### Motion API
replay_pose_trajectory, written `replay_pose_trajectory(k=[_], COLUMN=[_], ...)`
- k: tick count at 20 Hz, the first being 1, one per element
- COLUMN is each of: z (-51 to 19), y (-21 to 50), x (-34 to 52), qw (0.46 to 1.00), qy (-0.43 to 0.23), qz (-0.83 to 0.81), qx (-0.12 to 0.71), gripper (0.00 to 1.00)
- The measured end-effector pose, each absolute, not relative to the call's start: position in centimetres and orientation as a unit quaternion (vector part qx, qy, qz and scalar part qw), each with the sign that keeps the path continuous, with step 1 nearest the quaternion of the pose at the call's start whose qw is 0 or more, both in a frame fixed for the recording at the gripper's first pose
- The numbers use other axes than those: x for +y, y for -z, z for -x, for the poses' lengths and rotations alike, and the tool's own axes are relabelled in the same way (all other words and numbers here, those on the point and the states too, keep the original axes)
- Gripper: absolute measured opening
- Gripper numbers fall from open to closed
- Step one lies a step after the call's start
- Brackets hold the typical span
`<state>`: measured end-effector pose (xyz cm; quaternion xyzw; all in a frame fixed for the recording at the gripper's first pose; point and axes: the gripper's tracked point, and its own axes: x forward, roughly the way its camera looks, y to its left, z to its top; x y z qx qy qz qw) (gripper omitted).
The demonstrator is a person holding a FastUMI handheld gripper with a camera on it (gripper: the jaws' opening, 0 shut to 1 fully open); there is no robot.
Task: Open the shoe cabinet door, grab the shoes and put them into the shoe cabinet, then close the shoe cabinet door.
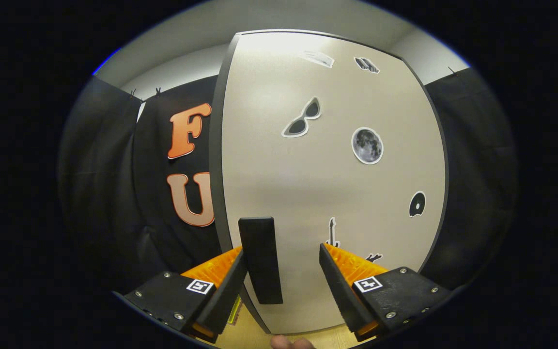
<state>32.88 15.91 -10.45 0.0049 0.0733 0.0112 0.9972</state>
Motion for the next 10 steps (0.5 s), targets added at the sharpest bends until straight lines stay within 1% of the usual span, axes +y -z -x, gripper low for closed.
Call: replay_pose_trajectory(k=[4, 10], z=[-29.3, -23.0], y=[8.5, 6.5], x=[14.1, 9.4], qw=[0.998, 0.995], qy=[-0.016, -0.035], qz=[-0.021, -0.058], qx=[0.063, 0.071], gripper=[0.91, 0.90])
